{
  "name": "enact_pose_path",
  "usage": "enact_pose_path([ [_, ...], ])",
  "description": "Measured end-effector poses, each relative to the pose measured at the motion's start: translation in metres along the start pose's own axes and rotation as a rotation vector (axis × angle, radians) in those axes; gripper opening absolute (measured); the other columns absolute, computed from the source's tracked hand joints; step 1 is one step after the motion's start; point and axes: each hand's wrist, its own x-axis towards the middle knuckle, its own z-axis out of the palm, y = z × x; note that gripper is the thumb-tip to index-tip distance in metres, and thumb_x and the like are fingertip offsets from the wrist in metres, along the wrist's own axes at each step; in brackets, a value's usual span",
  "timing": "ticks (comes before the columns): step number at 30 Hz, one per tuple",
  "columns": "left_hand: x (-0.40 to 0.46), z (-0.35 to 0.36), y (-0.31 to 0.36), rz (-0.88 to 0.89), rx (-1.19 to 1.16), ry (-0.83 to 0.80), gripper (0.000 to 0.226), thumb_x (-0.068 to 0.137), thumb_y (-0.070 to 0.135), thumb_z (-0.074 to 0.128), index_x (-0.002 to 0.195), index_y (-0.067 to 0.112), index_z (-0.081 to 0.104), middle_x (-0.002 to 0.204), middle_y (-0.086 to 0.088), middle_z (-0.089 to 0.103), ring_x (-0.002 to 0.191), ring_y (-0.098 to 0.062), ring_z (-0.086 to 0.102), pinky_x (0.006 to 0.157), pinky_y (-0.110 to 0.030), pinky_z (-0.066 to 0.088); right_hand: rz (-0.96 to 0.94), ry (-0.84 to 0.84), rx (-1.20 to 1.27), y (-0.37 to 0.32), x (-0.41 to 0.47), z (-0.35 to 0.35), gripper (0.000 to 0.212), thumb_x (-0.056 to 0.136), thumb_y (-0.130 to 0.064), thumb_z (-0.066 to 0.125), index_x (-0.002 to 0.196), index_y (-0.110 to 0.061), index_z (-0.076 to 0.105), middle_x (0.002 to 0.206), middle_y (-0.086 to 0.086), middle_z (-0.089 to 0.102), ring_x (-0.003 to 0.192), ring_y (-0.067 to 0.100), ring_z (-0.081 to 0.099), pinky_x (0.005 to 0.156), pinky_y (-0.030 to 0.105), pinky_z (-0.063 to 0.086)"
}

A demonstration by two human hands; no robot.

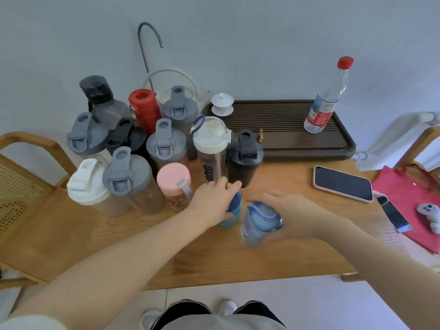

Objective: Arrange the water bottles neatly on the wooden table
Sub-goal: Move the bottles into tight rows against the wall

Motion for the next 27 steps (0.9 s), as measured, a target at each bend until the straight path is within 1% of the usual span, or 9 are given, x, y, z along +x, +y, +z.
enact_pose_path([
  [5,0.0,-0.002,-0.008,-0.028,-0.075,-0.011,0.078,0.08,0.037,0.066,0.141,0.022,0.02,0.132,-0.01,0.042,0.111,-0.029,0.051,0.082,-0.037,0.047,-0.004,0.197,-0.04,0.003,0.01,0.005,0.066,0.073,-0.043,0.069,0.13,-0.033,0.036,0.122,-0.007,0.049,0.102,0.016,0.053,0.074,0.025,0.041],
  [9,-0.007,0.0,-0.009,-0.025,-0.236,-0.032,0.088,0.079,0.034,0.068,0.145,0.022,0.013,0.145,-0.004,0.033,0.127,-0.024,0.041,0.093,-0.036,0.044,-0.045,0.129,-0.009,0.002,0.009,0.004,0.069,0.073,-0.043,0.07,0.131,-0.033,0.035,0.124,-0.009,0.047,0.098,0.009,0.045,0.076,0.022,0.037],
  [12,-0.018,0.002,-0.013,0.049,-0.263,-0.049,0.1,0.076,0.037,0.071,0.147,0.025,0.001,0.157,-0.002,0.003,0.144,-0.022,0.004,0.115,-0.037,0.016,-0.131,0.086,-0.024,-0.008,0.005,0.01,0.068,0.075,-0.043,0.069,0.132,-0.032,0.034,0.127,-0.01,0.045,0.092,0.005,0.038,0.074,0.019,0.032],
  [15,-0.038,0.003,-0.016,0.162,-0.328,-0.078,0.11,0.069,0.047,0.073,0.146,0.026,-0.002,0.154,0.009,-0.01,0.139,-0.009,-0.018,0.112,-0.03,-0.006,-0.197,0.124,-0.004,-0.022,0.007,0.021,0.074,0.074,-0.044,0.071,0.136,-0.028,0.033,0.132,-0.006,0.043,0.104,0.01,0.045,0.078,0.021,0.037],
  [17,-0.052,0.006,-0.017,0.185,-0.379,-0.029,0.115,0.062,0.053,0.076,0.146,0.024,0.004,0.152,0.01,0.001,0.137,-0.003,-0.012,0.111,-0.026,-0.006,-0.241,0.144,0.029,-0.029,0.01,0.023,0.08,0.069,-0.054,0.07,0.136,-0.024,0.036,0.136,-0.006,0.042,0.119,0.012,0.041,0.089,0.024,0.039],
  [19,-0.062,0.007,-0.018,0.143,-0.431,0.015,0.114,0.059,0.056,0.077,0.145,0.024,0.01,0.149,0.007,0.014,0.134,-0.001,0.001,0.112,-0.024,0.002,-0.284,0.227,0.092,-0.032,0.014,0.018,0.078,0.066,-0.066,0.059,0.128,-0.021,0.047,0.129,-0.004,0.048,0.115,0.012,0.043,0.089,0.024,0.039],
  [22,-0.067,0.007,-0.017,0.097,-0.497,0.053,0.102,0.059,0.054,0.078,0.141,0.024,0.024,0.142,0.004,0.031,0.125,0.0,0.02,0.111,-0.027,0.02,-0.199,0.404,0.254,-0.025,0.03,0.0,0.046,0.082,-0.05,0.05,0.112,-0.016,0.058,0.114,-0.001,0.055,0.102,0.01,0.046,0.086,0.03,0.047],
  [24,-0.067,0.008,-0.009,0.115,-0.503,0.035,0.092,0.061,0.053,0.077,0.136,0.026,0.032,0.137,0.005,0.04,0.122,-0.005,0.033,0.106,-0.029,0.032,-0.196,0.326,0.225,-0.018,0.047,-0.009,0.029,0.088,-0.025,0.058,0.115,-0.014,0.058,0.115,0.002,0.057,0.102,0.012,0.049,0.09,0.037,0.047],
  [27,-0.062,0.007,0.008,0.126,-0.481,0.018,0.078,0.066,0.053,0.073,0.131,0.03,0.036,0.127,0.007,0.051,0.113,-0.011,0.05,0.092,-0.034,0.046,-0.255,0.054,0.035,-0.017,0.07,-0.009,0.051,0.085,-0.019,0.063,0.133,-0.018,0.046,0.135,0.005,0.048,0.124,0.019,0.044,0.104,0.036,0.039],
])
